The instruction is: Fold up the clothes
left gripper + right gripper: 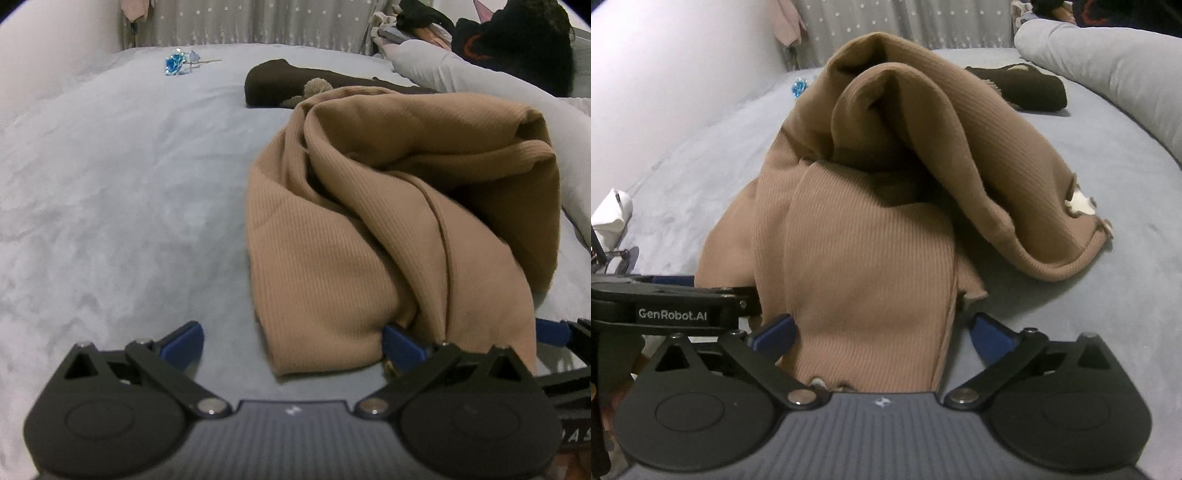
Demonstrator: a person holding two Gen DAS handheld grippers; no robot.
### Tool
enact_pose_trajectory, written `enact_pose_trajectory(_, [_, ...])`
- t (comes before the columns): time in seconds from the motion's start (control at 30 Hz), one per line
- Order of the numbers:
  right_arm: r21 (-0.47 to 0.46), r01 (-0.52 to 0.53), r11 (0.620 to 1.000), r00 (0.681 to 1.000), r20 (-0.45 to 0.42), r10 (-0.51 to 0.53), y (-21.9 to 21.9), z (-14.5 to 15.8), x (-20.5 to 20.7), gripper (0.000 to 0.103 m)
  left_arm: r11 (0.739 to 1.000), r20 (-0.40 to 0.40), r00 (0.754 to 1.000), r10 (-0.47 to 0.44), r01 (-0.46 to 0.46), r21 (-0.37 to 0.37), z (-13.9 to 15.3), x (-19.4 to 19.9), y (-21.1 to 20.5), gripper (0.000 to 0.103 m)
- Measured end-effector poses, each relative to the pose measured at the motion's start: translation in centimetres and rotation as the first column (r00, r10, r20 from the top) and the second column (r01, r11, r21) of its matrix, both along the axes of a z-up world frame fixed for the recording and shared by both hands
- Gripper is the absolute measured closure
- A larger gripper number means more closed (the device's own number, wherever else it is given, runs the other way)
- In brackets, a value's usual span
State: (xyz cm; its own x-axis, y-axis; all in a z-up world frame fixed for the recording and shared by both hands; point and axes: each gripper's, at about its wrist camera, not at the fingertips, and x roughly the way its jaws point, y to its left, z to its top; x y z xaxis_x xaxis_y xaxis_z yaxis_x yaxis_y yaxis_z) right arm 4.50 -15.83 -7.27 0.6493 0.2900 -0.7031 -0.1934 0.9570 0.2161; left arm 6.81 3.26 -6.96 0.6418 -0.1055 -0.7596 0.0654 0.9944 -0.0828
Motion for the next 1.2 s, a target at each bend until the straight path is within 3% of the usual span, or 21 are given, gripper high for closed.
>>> enact_pose_trajectory(0.1, [-0.039, -0.027, 0.999, 0.999, -0.018, 0.026, 0.5, 0.3, 0.1, 0.003, 1.000, -0.001, 1.000, 0.002, -0.002, -0.003, 0.0, 0.1, 0.2, 0.000])
enact_pose_trajectory(0.27, [0.032, -0.024, 0.999, 0.999, -0.030, 0.025, -0.4, 1.5, -0.4, 0.063, 0.999, -0.013, 1.000, -0.007, 0.007, -0.044, 0.8, 0.0, 1.0, 0.006])
enact_pose_trajectory(0.37, [0.095, -0.004, 0.995, 0.999, -0.048, 0.009, -1.7, 1.9, -0.5, 0.084, 0.999, -0.006, 1.000, -0.020, 0.019, -0.049, 1.2, -0.3, 1.1, 0.018])
enact_pose_trajectory(0.43, [0.107, 0.021, 0.994, 0.999, -0.034, -0.017, -2.6, 2.5, -0.8, 0.089, 0.998, 0.003, 1.000, -0.024, 0.024, -0.054, 1.5, -0.5, 1.2, 0.030])
enact_pose_trajectory(0.5, [0.118, 0.040, 0.992, 0.999, -0.011, -0.039, -3.4, 3.1, -1.1, 0.090, 0.997, 0.019, 0.999, -0.028, 0.029, -0.071, 1.7, -1.0, 1.3, 0.058])
enact_pose_trajectory(0.63, [0.150, 0.073, 0.986, 0.997, 0.023, -0.077, -5.3, 4.5, -2.0, 0.091, 0.995, 0.042, 0.999, 0.002, 0.002, -0.098, 2.3, -1.3, 2.1, 0.093])
enact_pose_trajectory(0.9, [0.153, 0.113, 0.982, 0.992, 0.028, -0.119, -8.8, 5.4, -3.8, 0.091, 0.991, 0.185, 0.974, 0.131, -0.127, -0.034, 4.9, -3.0, 5.1, 0.095])
enact_pose_trajectory(1.2, [0.091, 0.197, 0.976, 0.979, 0.038, -0.201, -13.0, 6.1, -6.0, 0.091, 0.988, 0.164, 0.975, 0.152, -0.151, -0.020, 5.1, -2.7, 6.7, 0.095])
